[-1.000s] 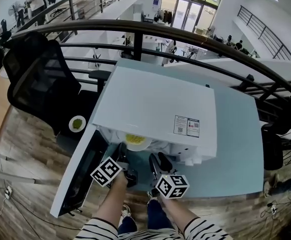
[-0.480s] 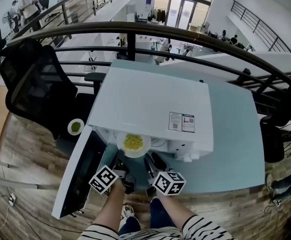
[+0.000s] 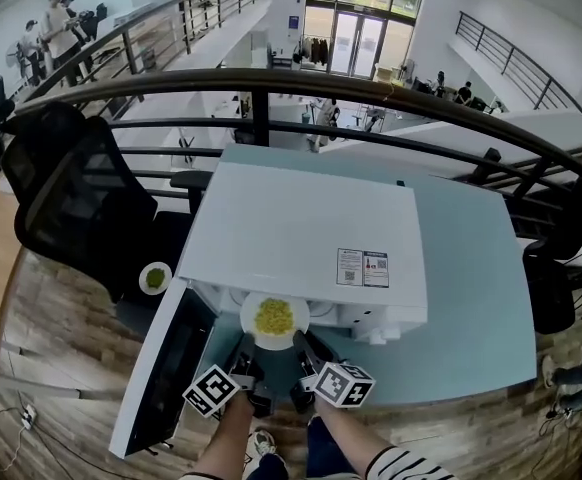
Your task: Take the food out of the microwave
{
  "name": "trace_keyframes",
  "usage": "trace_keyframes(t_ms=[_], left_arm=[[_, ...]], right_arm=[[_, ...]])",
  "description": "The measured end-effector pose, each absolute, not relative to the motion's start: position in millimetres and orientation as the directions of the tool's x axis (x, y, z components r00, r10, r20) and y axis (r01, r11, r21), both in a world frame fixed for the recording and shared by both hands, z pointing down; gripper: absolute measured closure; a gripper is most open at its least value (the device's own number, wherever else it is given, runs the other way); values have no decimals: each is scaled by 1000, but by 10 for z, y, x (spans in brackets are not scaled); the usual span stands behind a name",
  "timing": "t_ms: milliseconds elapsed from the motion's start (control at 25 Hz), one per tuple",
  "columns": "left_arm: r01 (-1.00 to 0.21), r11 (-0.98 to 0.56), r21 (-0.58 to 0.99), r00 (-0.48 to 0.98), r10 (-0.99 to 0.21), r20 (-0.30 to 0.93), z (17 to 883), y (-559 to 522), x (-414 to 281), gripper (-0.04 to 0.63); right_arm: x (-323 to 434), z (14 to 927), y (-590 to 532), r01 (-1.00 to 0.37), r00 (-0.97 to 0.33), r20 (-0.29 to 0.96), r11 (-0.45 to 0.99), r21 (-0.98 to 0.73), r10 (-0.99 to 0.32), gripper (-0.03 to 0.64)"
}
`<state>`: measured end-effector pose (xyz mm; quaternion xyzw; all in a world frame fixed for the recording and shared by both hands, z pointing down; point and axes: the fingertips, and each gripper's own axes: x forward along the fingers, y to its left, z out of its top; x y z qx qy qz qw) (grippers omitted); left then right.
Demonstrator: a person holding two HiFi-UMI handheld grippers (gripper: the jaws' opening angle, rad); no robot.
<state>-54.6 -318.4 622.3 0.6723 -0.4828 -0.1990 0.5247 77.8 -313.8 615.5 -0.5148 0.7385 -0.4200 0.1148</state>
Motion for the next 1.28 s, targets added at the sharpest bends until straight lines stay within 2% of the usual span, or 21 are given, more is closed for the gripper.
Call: trace_keyframes(t_ms=[600, 1280], left_arm=[[-455, -40, 889, 509, -831, 224, 6104, -2924, -480, 557], [-428, -152, 891, 621, -766, 168, 5701, -2040, -474, 557]], right_arm=[[846, 6053, -2825, -646, -413, 246, 92, -758, -877, 546], [840, 5667, -1785, -634, -312, 188, 57, -771, -931, 551]])
